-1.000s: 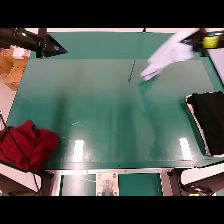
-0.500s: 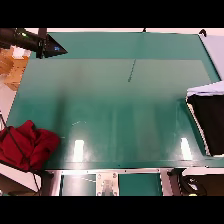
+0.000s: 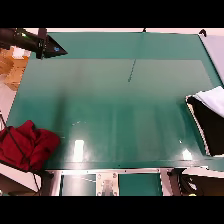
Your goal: Fold the shirts.
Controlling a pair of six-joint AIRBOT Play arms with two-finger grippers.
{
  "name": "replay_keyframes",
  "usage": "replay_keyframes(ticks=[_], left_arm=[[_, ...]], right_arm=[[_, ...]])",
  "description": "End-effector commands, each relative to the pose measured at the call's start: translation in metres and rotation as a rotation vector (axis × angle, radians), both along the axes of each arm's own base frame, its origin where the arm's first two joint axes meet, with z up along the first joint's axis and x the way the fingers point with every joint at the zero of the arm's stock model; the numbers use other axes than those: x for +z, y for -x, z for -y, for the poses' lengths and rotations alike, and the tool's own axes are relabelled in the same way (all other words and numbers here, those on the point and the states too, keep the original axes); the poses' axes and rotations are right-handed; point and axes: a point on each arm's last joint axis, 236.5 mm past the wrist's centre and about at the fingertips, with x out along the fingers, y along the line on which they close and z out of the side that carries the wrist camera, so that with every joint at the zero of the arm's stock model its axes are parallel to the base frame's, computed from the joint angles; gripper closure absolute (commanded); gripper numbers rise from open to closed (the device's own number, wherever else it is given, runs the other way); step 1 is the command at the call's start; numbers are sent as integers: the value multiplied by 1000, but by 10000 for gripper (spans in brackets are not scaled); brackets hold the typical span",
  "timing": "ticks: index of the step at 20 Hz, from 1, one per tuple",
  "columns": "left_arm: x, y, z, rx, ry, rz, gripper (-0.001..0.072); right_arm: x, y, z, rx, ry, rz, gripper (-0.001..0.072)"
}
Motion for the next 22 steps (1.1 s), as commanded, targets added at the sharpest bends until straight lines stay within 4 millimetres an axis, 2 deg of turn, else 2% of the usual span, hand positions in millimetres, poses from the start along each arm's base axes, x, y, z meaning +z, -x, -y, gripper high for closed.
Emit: replay_keyframes(ticks=[1,3,4,5,6,7,9,11,12,13,14,16,18,20,22], left_arm=[[0,0,0,-1,-1,1,681],[0,0,0,-2,-1,7,681],[0,0,0,-2,-2,7,681],[0,0,0,-2,-2,7,681],[0,0,0,-2,-2,7,681],[0,0,0,-2,-2,7,680],[0,0,0,-2,-2,7,680],[0,0,0,-1,-1,8,680],[1,-2,0,3,0,11,681],[1,-3,0,8,1,14,681],[2,-3,0,9,0,15,682],[1,4,0,-9,-7,0,682],[-5,14,-4,-7,-76,-18,682],[-12,29,-7,23,-168,-19,682],[-22,51,-8,39,-260,6,682]], right_arm=[[-53,52,-25,-30,-118,-226,697],[-82,70,-36,-30,-170,-307,696],[-95,74,-39,-28,-176,-320,611],[-104,75,-39,-27,-177,-323,333],[-108,75,-40,-26,-181,-325,131],[-108,74,-39,-26,-183,-325,130],[-94,66,-33,-29,-165,-296,134],[-64,34,-22,-19,-115,-165,168],[-45,9,-18,4,-79,-74,350],[-24,-19,-18,45,-44,24,607],[-6,-47,-22,109,-9,117,696],[27,-101,-42,252,55,267,697],[43,-139,-75,408,110,350,699],[51,-162,-115,544,142,391,700],[48,-169,-163,690,145,405,700]])
